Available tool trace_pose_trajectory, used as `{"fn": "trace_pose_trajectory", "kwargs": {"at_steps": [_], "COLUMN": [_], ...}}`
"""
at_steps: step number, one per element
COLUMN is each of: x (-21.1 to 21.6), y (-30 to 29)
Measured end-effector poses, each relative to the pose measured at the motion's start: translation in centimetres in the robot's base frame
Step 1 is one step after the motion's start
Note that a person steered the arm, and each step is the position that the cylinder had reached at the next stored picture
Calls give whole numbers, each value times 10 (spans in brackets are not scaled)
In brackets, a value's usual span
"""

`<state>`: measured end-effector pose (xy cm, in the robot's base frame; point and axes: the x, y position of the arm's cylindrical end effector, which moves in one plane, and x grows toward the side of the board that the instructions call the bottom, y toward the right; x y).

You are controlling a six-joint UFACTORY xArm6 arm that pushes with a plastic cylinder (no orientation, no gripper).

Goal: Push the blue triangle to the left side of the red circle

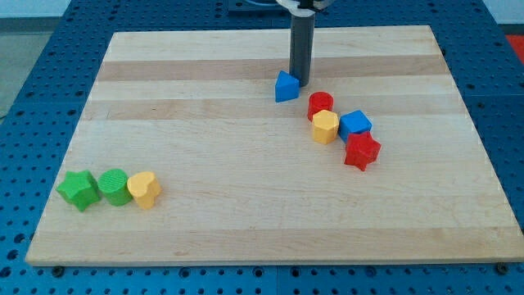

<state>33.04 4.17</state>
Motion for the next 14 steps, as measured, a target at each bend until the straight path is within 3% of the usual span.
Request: {"fn": "trace_pose_trajectory", "kwargs": {"at_steps": [2, 3, 4, 5, 7, 8, 11, 14], "x": [-18, -19, 20, 45, 16, 26, 39, 80], "y": [30, -14, -75, -77, -48, -21, -72, -23]}}
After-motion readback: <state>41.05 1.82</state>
